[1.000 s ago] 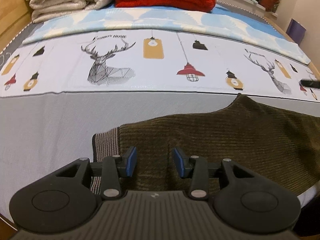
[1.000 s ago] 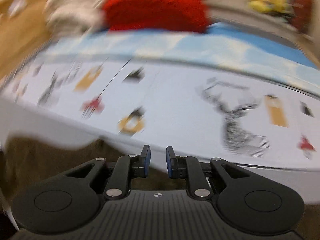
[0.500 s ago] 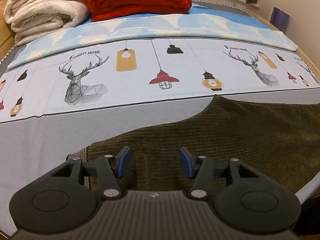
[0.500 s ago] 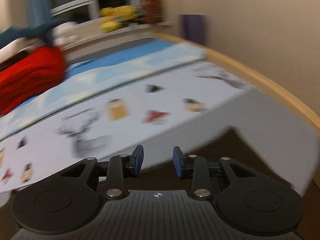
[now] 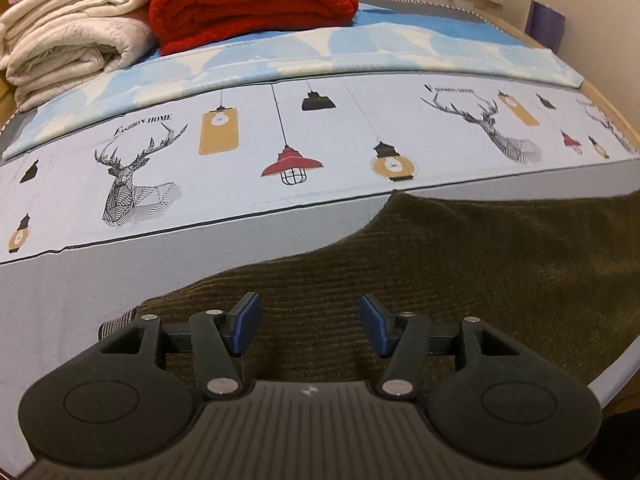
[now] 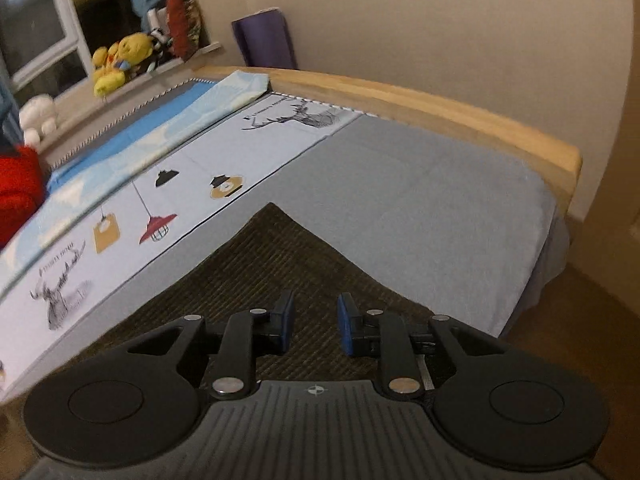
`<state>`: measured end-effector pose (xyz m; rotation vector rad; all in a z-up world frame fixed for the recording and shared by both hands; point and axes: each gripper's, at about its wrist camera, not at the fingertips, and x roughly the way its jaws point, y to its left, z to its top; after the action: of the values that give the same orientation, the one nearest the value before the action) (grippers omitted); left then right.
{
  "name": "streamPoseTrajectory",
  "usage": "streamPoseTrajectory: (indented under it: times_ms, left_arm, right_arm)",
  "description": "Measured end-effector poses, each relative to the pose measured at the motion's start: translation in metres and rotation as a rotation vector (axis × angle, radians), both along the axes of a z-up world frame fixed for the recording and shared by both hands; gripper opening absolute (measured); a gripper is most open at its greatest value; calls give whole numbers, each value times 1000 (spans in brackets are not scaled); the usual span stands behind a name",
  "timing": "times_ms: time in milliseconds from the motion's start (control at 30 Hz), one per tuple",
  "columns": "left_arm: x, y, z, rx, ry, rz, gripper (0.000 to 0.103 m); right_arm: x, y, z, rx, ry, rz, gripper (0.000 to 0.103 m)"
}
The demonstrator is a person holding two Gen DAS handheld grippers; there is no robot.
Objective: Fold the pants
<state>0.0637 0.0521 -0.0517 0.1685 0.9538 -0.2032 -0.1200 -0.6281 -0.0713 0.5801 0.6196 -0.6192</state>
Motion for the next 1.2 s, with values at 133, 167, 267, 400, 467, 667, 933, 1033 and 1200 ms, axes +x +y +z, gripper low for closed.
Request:
streamPoseTrajectory:
  times_ms: [133,167,267,400,467,667,933,1033,1200]
  left_arm:
    - [1,-5,-5,41,0,-17,62]
    - [2,-5,-7,49,5,-17,62]
    - [4,-5,-10,64,13,-19,63]
    - [5,-5,-13,77,19,-18,63]
    - [6,-5,-14,83,21,-18,63]
    - [6,-3,-16,98,24,-21,64]
    - [5,4,-12,84,19,-11,64]
    - [5,8,-10,73,17,-1,64]
    - [4,15,-7,62,10,5,64]
  right_arm:
    - [-13,-24,-18,155,-31,-97,31]
    - [-16,-31,-23,196,-46,-130,33]
    - [-25,-45,-35,276,-64,-207,36]
    - [-23,-58,-55,373,-51,-254,44]
    - [-17,-60,-65,403,-26,-254,44]
    - [-7,-62,-74,386,27,-277,46]
    - [4,-58,-76,369,4,-267,24]
    - [3,-51,-64,348,-47,-288,21]
    - [13,-30,-31,255,-113,-275,19]
